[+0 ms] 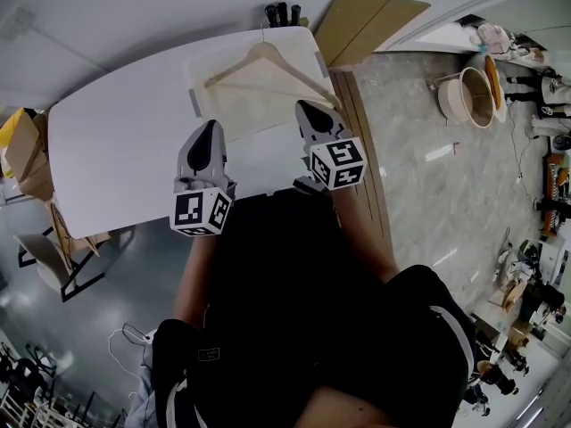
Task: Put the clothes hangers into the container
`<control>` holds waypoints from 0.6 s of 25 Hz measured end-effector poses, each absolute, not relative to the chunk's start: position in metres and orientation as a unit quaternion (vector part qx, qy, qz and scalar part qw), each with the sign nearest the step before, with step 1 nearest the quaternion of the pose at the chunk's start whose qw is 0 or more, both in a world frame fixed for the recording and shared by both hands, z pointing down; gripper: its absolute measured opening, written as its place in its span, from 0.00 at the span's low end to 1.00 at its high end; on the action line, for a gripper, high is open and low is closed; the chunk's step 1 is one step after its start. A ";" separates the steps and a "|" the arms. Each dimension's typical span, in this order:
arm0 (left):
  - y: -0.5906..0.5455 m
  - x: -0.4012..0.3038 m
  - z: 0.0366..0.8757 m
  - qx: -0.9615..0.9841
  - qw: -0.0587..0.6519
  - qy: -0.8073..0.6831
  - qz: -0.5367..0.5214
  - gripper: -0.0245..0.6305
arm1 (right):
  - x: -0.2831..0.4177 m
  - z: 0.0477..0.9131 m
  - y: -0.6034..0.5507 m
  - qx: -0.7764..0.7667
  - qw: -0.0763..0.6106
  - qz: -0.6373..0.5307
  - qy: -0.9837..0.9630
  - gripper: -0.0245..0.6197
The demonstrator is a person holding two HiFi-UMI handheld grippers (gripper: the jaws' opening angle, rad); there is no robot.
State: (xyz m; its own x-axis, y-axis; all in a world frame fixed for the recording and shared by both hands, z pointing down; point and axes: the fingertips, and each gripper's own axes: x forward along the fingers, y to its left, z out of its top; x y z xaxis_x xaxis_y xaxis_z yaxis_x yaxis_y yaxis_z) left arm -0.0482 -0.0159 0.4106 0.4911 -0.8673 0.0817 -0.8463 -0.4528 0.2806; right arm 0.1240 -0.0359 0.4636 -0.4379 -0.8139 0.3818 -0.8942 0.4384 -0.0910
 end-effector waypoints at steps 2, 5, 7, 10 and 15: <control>-0.015 -0.048 0.410 0.852 0.144 -0.502 -0.036 0.04 | 0.123 0.465 -0.034 0.508 0.146 0.142 -0.837 0.06; -0.016 -0.049 0.410 0.852 0.145 -0.502 -0.038 0.04 | 0.121 0.468 -0.031 0.502 0.156 0.146 -0.838 0.06; -0.015 -0.048 0.411 0.852 0.146 -0.502 -0.038 0.04 | 0.122 0.471 -0.029 0.501 0.159 0.147 -0.838 0.06; -0.014 -0.046 0.411 0.853 0.146 -0.500 -0.038 0.04 | 0.122 0.472 -0.027 0.501 0.161 0.147 -0.838 0.06; -0.013 -0.044 0.409 0.855 0.147 -0.496 -0.039 0.04 | 0.120 0.471 -0.024 0.495 0.164 0.150 -0.840 0.06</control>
